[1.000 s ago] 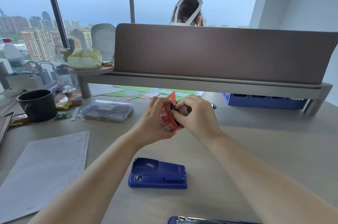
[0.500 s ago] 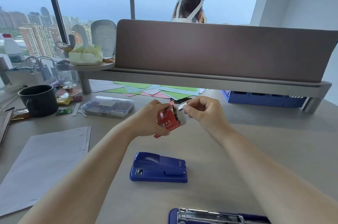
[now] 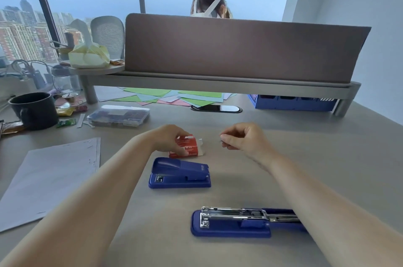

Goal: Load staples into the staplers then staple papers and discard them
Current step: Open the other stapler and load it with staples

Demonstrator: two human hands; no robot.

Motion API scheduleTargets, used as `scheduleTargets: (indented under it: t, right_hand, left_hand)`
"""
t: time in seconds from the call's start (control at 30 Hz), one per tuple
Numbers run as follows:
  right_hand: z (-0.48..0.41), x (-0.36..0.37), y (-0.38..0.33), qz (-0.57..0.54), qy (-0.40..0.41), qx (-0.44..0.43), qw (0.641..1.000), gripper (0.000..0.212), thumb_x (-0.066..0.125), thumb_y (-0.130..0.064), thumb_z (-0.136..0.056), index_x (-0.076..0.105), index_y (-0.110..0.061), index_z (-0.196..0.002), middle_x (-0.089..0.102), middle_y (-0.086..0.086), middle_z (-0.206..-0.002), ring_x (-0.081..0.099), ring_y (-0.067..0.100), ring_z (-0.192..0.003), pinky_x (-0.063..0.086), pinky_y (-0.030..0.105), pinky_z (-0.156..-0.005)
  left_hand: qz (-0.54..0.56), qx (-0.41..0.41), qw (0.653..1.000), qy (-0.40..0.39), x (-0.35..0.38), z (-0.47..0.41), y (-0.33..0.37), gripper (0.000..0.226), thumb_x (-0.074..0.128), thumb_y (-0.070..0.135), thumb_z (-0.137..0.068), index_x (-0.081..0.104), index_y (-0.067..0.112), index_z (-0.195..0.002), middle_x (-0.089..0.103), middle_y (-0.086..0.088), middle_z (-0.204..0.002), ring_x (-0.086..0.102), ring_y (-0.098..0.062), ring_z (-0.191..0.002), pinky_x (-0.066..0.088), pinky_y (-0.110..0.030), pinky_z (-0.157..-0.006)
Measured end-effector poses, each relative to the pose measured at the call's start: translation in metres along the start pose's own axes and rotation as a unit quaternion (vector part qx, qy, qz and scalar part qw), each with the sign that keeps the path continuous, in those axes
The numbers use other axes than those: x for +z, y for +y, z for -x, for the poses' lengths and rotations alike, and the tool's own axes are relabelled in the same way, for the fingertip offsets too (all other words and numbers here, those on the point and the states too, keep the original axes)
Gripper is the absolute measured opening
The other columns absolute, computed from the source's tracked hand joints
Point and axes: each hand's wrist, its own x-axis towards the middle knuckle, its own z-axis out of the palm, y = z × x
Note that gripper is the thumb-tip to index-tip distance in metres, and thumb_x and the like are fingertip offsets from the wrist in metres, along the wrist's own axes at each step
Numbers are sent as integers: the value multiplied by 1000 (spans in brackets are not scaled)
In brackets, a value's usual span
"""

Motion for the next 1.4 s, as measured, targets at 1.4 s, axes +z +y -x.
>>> scheduleTargets:
  t: [1.4]
  right_hand:
    - [127,26,8,175,-9,-155,972,11,69,-9,-78,73,-16,-86,68,-9,-79,64,6,-76,51,16,-71]
  left_hand:
    - [154,124,966,167,90,127,44,18,76,28,-69,69,15,-79,71,-4,-78,65,-20,-72,53,-39,-69]
